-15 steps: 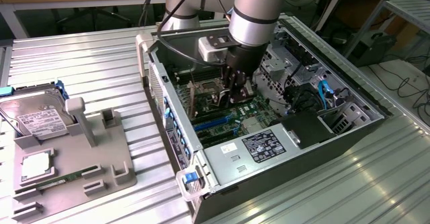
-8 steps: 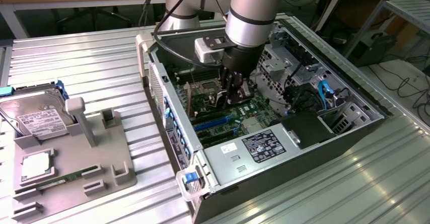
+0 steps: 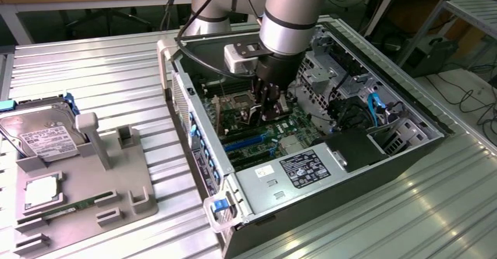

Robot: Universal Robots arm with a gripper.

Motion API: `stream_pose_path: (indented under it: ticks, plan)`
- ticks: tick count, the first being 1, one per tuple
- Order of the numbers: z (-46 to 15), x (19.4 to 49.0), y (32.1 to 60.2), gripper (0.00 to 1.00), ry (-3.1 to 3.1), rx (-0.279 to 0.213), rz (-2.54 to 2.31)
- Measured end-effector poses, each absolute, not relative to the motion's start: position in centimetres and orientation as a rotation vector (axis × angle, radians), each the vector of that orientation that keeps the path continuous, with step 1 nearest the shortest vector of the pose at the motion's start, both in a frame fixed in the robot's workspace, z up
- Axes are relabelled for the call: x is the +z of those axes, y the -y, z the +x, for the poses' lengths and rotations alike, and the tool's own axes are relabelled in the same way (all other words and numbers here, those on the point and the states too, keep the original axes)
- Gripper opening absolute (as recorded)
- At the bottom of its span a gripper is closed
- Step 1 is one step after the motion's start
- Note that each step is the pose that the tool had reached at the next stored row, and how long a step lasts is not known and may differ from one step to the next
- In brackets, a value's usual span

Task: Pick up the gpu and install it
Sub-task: 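Insert the gpu into the slot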

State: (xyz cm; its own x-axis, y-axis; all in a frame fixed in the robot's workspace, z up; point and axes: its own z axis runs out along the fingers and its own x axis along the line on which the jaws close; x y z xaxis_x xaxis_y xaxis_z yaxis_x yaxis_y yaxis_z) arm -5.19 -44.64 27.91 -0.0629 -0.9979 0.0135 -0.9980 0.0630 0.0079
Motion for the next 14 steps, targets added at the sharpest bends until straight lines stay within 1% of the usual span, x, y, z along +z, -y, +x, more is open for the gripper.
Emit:
stream_pose_path:
  ticks: [14]
  plan:
    - [-5.58,27.40,45.12,0.27,2.241,-0.001,2.186]
